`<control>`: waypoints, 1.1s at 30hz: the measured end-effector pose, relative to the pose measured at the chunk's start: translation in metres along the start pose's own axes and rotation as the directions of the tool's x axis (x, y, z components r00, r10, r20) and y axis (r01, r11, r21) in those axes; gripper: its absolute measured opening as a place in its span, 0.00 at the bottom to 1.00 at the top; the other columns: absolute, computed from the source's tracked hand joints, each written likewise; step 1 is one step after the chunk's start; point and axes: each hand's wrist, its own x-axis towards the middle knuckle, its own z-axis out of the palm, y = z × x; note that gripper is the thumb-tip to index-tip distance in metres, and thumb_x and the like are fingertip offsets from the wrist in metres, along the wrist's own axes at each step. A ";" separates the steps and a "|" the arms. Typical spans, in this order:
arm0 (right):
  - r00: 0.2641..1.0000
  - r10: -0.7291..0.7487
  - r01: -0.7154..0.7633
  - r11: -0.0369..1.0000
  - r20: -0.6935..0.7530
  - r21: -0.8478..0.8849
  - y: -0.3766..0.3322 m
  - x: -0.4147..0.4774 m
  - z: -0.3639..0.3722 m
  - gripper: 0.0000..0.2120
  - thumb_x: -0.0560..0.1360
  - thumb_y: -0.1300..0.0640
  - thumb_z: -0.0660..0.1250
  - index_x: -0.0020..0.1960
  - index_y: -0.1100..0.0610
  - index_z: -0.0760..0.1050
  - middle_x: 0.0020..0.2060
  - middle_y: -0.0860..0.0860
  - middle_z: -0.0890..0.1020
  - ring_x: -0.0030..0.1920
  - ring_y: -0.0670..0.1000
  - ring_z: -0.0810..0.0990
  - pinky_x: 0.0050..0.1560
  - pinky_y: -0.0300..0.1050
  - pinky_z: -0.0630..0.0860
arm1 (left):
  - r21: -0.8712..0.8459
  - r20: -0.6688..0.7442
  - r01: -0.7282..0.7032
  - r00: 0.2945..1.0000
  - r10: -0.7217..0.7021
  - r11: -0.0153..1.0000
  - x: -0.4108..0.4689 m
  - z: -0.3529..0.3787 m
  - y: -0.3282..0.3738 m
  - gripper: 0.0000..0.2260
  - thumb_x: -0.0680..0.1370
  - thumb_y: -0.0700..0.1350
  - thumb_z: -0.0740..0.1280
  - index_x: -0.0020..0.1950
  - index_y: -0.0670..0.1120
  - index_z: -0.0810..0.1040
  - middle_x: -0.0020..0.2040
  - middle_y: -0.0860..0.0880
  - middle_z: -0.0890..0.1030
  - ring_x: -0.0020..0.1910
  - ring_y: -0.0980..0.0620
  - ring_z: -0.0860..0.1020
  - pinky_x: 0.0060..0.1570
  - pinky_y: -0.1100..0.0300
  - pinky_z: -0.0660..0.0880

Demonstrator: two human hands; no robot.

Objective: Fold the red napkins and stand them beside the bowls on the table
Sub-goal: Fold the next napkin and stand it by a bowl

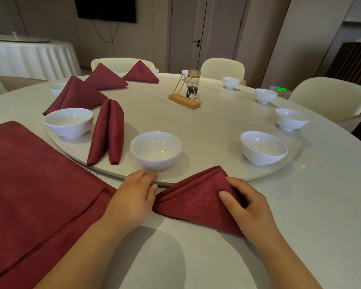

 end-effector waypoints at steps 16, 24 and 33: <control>0.975 -0.058 0.022 0.985 -0.214 -0.169 -0.024 0.013 -0.004 0.15 0.71 0.67 0.68 0.38 0.47 0.74 0.31 0.33 0.79 0.35 0.37 0.76 0.37 0.25 0.70 | 0.050 -0.115 0.010 0.993 -0.004 0.999 0.000 0.000 -0.012 0.18 0.72 0.46 0.54 0.45 0.41 0.83 0.38 0.45 0.80 0.36 0.42 0.79 0.37 0.52 0.77; 0.937 -0.119 0.034 0.967 -0.329 -0.254 -0.048 0.051 -0.011 0.06 0.73 0.65 0.66 0.44 0.55 0.75 0.36 0.41 0.76 0.34 0.32 0.74 0.37 0.22 0.68 | 0.064 -0.190 -0.031 0.981 0.042 0.998 0.002 0.004 -0.016 0.16 0.70 0.45 0.55 0.41 0.44 0.83 0.35 0.49 0.79 0.33 0.47 0.79 0.34 0.56 0.76; 0.907 -0.111 0.007 0.969 -0.407 -0.248 -0.047 0.075 -0.014 0.04 0.74 0.63 0.65 0.46 0.55 0.74 0.35 0.41 0.75 0.32 0.34 0.73 0.34 0.23 0.68 | 0.124 -0.271 -0.055 0.959 0.087 0.991 0.003 0.009 -0.020 0.08 0.63 0.40 0.67 0.39 0.46 0.83 0.33 0.52 0.78 0.31 0.51 0.78 0.31 0.59 0.75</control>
